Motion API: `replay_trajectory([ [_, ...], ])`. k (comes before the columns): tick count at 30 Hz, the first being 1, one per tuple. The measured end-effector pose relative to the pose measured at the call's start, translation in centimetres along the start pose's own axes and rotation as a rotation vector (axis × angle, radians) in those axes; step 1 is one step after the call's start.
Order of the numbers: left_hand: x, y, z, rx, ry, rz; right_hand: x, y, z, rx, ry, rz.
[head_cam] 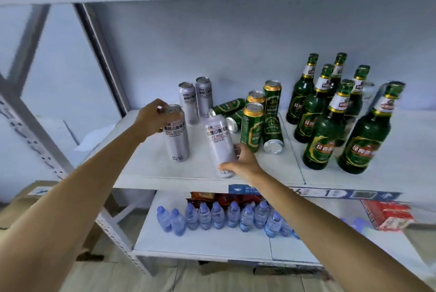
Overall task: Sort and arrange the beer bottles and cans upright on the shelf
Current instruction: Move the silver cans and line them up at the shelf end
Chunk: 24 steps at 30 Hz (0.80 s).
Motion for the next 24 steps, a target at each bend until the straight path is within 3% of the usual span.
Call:
replay_trajectory([
  [9, 1.6, -4.3, -10.6, 0.054, 0.012, 0.069, -5.6, 0.9, -8.9, -0.235, -0.066, 0.038],
  [24, 15.1, -21.3, -26.1, 0.373, 0.195, 0.166, -26.8, -1.6, -25.6, -0.25, -0.359, 0.034],
])
Point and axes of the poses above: each hand's wrist, its own z-axis towards the middle knuckle, its own x-axis out of the palm, y = z × x, the point moved 8 cm from there along z, towards the middle knuckle, and after that the axes turned 13 degrees about z, right-handed, at the moved point
